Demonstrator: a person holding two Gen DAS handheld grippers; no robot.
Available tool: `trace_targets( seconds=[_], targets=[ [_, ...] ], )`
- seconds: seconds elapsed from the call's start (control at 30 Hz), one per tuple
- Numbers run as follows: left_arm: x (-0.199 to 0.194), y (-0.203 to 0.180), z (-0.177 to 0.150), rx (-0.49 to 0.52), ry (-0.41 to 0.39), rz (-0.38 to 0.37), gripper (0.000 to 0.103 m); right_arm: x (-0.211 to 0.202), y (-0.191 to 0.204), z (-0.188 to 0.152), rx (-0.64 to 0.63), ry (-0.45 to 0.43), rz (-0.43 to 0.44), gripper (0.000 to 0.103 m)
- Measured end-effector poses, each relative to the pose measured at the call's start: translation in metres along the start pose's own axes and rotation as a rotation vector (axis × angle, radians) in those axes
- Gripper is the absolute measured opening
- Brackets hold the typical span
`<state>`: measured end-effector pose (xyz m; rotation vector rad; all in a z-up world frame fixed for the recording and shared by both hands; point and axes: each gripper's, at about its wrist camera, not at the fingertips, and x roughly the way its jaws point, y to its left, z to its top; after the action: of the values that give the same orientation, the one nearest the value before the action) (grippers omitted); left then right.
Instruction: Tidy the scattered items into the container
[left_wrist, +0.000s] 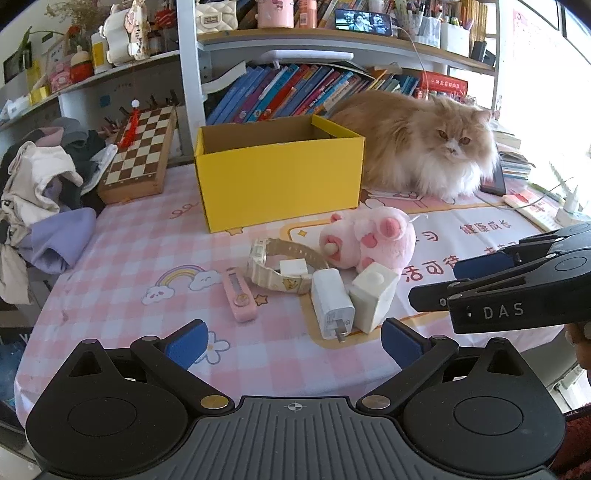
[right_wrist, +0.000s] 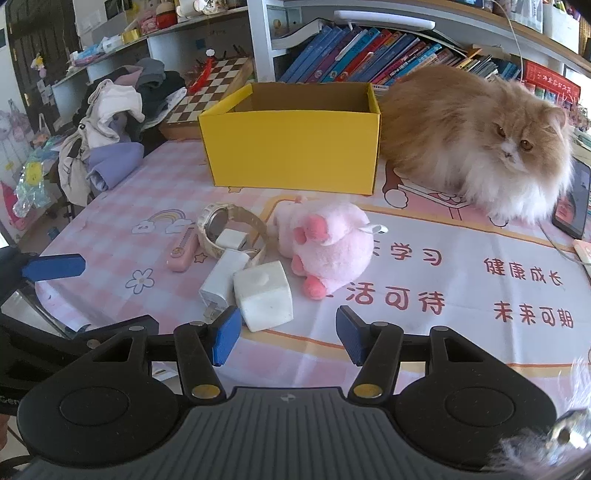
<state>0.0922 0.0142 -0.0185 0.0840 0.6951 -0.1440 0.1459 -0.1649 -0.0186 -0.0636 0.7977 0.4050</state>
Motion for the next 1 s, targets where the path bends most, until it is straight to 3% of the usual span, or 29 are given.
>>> trace_targets(
  seconds=[1.0],
  targets=[
    [0.024, 0.008, 0.007, 0.006, 0.076, 0.011, 0.100, 0.058, 0.012, 0.029, -0.045, 0.092, 0.106, 0.055]
  ],
)
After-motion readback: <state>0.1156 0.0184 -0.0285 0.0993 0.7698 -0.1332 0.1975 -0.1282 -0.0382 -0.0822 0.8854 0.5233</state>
